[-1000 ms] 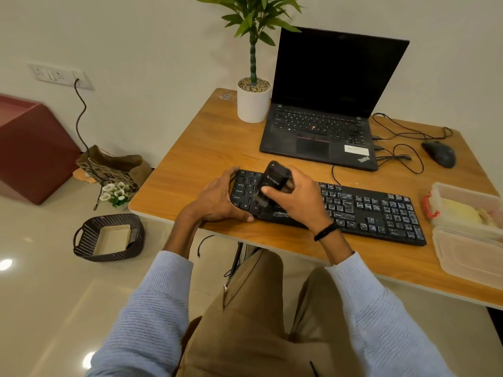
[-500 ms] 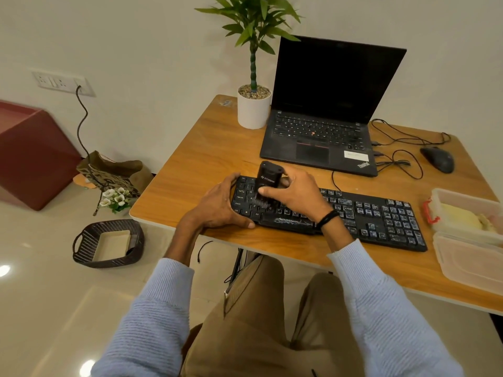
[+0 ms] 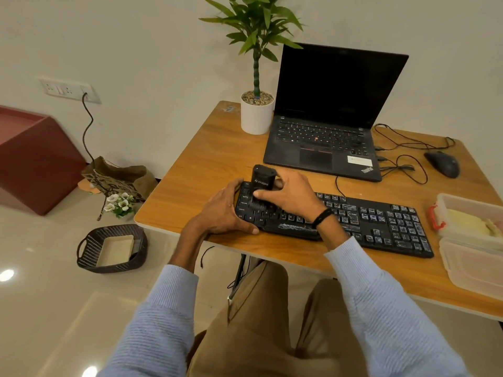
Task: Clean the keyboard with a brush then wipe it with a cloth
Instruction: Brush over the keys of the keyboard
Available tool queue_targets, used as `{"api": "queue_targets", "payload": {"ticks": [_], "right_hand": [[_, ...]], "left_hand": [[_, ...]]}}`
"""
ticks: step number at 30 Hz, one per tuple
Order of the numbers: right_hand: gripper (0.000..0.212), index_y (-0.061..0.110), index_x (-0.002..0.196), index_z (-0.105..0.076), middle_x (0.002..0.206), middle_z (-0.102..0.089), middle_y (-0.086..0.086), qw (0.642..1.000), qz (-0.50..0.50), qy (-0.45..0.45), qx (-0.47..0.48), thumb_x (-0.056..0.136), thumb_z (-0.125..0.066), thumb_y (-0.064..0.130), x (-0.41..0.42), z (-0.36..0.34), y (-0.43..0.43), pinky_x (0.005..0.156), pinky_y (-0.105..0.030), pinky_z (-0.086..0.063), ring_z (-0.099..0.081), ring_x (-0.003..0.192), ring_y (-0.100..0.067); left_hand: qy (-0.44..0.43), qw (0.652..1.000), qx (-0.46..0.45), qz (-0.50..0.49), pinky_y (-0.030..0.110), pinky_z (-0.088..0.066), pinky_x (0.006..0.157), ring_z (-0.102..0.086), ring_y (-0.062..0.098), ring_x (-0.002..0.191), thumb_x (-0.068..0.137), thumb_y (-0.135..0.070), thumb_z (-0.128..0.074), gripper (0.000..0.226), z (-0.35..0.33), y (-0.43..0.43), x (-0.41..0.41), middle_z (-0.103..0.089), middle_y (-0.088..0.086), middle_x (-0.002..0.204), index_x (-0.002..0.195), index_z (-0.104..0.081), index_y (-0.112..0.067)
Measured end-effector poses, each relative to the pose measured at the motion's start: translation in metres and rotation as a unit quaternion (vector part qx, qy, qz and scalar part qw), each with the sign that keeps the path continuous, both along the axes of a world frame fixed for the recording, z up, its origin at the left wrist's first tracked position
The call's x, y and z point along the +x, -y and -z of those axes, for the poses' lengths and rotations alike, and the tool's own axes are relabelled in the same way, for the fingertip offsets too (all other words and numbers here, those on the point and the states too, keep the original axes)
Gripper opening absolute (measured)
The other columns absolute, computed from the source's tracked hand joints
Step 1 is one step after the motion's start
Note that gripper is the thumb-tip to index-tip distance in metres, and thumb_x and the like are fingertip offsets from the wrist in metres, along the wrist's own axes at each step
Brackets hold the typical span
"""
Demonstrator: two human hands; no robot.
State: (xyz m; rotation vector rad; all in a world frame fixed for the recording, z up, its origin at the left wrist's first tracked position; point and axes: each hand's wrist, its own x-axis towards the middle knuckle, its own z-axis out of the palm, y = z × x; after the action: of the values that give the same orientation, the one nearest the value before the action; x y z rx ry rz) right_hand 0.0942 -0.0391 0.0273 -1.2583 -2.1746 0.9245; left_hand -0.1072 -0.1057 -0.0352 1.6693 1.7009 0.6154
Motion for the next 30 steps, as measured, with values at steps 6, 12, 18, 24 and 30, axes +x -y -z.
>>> {"api": "queue_targets", "payload": {"ticks": [6, 12, 18, 24, 30], "right_hand": [[0.041, 0.024, 0.114, -0.062, 0.108, -0.068, 0.008, 0.995, 0.078, -0.009, 0.063, 0.078, -0.079, 0.037, -0.007, 0.002, -0.009, 0.082, -0.025, -0.052, -0.061, 0.096, -0.007], [0.042, 0.025, 0.115, -0.063, 0.107, -0.069, 0.008, 0.995, 0.071, -0.008, 0.062, 0.078, -0.079, 0.036, -0.014, 0.000, -0.019, 0.079, -0.021, -0.048, -0.060, 0.094, -0.005], [0.042, 0.023, 0.114, -0.065, 0.110, -0.070, 0.007, 0.998, 0.057, 0.000, 0.036, 0.077, -0.080, 0.036, -0.020, 0.005, -0.029, 0.085, -0.025, -0.051, -0.062, 0.098, -0.006], [0.038, 0.023, 0.111, -0.065, 0.105, -0.071, 0.004, 0.989, 0.133, -0.012, 0.065, 0.077, -0.079, 0.035, -0.015, 0.010, -0.031, 0.084, -0.029, -0.054, -0.062, 0.096, -0.009], [0.038, 0.021, 0.113, -0.065, 0.108, -0.071, 0.003, 0.990, 0.133, -0.030, 0.046, 0.079, -0.079, 0.031, -0.007, 0.005, -0.031, 0.082, -0.022, -0.051, -0.061, 0.095, -0.006]], "left_hand": [[0.002, 1.000, -0.007, -0.007, 0.049, -0.033, 0.117, -0.040, 0.019, 0.137, 0.040, -0.065, -0.093, 0.145, -0.001, 0.001, 0.001, -0.040, -0.004, 0.154, 0.158, -0.012, -0.035], [0.001, 1.000, -0.013, -0.011, 0.050, -0.033, 0.118, -0.039, 0.020, 0.139, 0.039, -0.068, -0.093, 0.146, -0.002, 0.002, 0.001, -0.040, -0.004, 0.155, 0.157, -0.012, -0.038], [0.003, 1.000, -0.015, -0.018, 0.052, -0.033, 0.118, -0.038, 0.021, 0.140, 0.037, -0.070, -0.092, 0.149, -0.002, 0.002, 0.001, -0.039, -0.003, 0.155, 0.157, -0.011, -0.039], [0.002, 1.000, -0.002, -0.015, 0.045, -0.030, 0.120, -0.036, 0.017, 0.142, 0.042, -0.060, -0.097, 0.149, -0.002, 0.001, 0.002, -0.035, -0.006, 0.160, 0.160, -0.010, -0.033], [-0.004, 1.000, -0.004, -0.011, 0.048, -0.031, 0.120, -0.037, 0.018, 0.142, 0.040, -0.065, -0.095, 0.149, -0.002, 0.001, 0.002, -0.035, -0.006, 0.159, 0.158, -0.009, -0.036]]}}
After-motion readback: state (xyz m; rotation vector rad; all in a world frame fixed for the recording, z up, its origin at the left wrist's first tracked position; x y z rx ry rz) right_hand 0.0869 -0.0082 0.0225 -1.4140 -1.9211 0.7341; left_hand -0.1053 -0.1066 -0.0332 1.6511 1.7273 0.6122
